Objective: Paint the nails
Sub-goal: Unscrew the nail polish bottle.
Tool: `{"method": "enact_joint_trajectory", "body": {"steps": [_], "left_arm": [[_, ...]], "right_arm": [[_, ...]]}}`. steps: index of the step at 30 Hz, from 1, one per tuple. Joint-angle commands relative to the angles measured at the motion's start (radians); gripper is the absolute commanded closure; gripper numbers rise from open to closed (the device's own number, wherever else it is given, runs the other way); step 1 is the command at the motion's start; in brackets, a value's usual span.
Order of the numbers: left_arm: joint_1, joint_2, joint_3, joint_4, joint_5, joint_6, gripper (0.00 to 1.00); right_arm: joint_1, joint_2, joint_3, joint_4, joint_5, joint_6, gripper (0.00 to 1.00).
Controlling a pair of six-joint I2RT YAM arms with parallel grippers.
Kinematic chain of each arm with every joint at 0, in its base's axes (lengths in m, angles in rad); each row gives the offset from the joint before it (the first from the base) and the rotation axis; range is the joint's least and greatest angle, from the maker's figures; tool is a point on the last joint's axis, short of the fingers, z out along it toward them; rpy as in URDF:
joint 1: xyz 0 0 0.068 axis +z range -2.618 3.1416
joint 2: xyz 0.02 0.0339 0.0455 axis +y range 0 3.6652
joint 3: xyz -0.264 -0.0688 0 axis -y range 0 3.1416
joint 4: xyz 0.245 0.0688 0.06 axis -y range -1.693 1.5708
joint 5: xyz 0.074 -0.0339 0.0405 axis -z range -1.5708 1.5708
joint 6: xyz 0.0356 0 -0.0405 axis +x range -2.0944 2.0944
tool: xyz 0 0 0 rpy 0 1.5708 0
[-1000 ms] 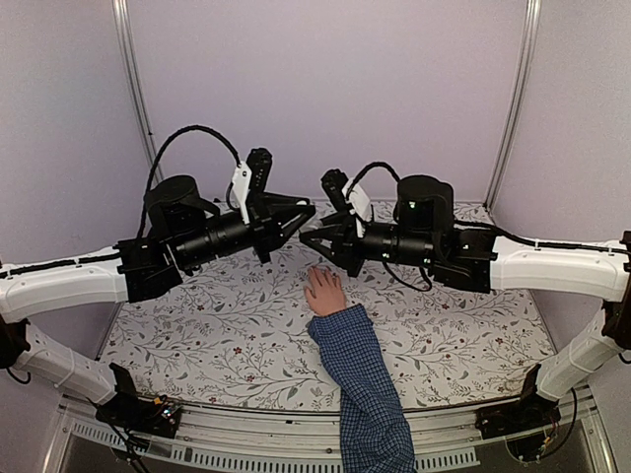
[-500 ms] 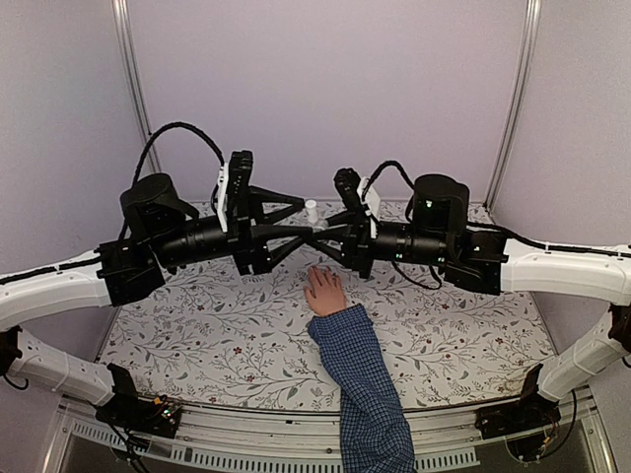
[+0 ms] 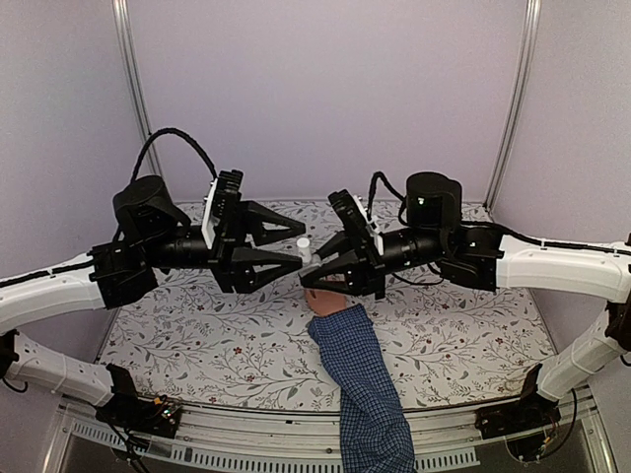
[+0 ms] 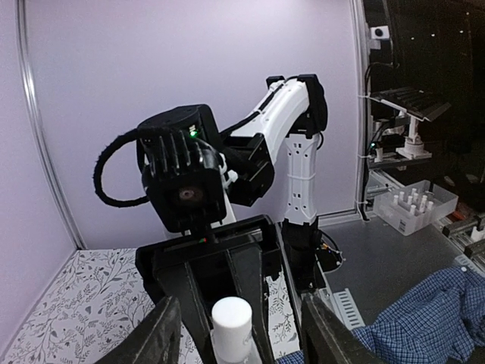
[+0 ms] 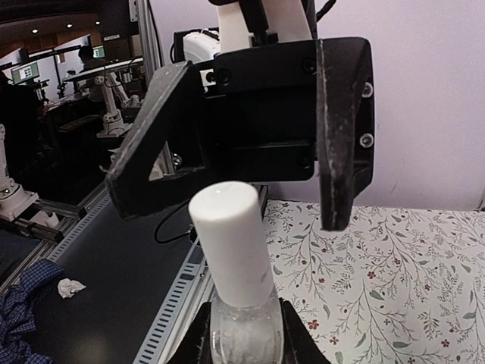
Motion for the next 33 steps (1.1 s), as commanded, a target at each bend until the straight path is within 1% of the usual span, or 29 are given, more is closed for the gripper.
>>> {"method": "enact_joint_trajectory", "body": {"steps": [1, 2, 7, 10, 13, 18, 21, 23, 27, 30, 33], "left_arm": [[0.006, 0.022, 0.040, -0.042, 0.087, 0.032, 0.46], [0.005, 0.026, 0.043, -0.043, 0.093, 0.034, 0.47], [0.006, 0.046, 0.058, -0.064, 0.125, 0.048, 0.62], [0.006, 0.051, 0.060, -0.068, 0.128, 0.052, 0.70], [0.006, 0.050, 0.058, -0.071, 0.132, 0.053, 0.71], [0.005, 0.048, 0.062, -0.086, 0.138, 0.056, 0.68], [0.005, 0.048, 0.068, -0.102, 0.138, 0.065, 0.71], [0.005, 0.048, 0.071, -0.109, 0.140, 0.073, 0.74], [0.006, 0.048, 0.071, -0.121, 0.150, 0.079, 0.87], [0.006, 0.044, 0.068, -0.126, 0.140, 0.080, 0.92], [0.006, 0.033, 0.055, -0.097, 0.094, 0.065, 0.97]], "right_arm": [[-0.004, 0.028, 0.048, -0.042, -0.121, -0.005, 1.00], [-0.003, 0.031, 0.049, -0.045, -0.128, -0.004, 1.00], [-0.004, 0.048, 0.066, -0.061, -0.151, 0.003, 1.00], [-0.004, 0.049, 0.066, -0.061, -0.150, 0.002, 1.00], [-0.004, 0.046, 0.065, -0.058, -0.152, 0.003, 1.00], [-0.004, 0.043, 0.067, -0.058, -0.162, 0.006, 1.00], [-0.004, 0.044, 0.066, -0.058, -0.163, 0.007, 1.00], [-0.004, 0.044, 0.068, -0.058, -0.163, 0.007, 1.00], [-0.005, 0.040, 0.071, -0.058, -0.159, 0.009, 1.00], [-0.007, 0.034, 0.071, -0.051, -0.135, 0.012, 1.00], [-0.010, 0.026, 0.065, -0.034, -0.082, 0.024, 1.00]]}}
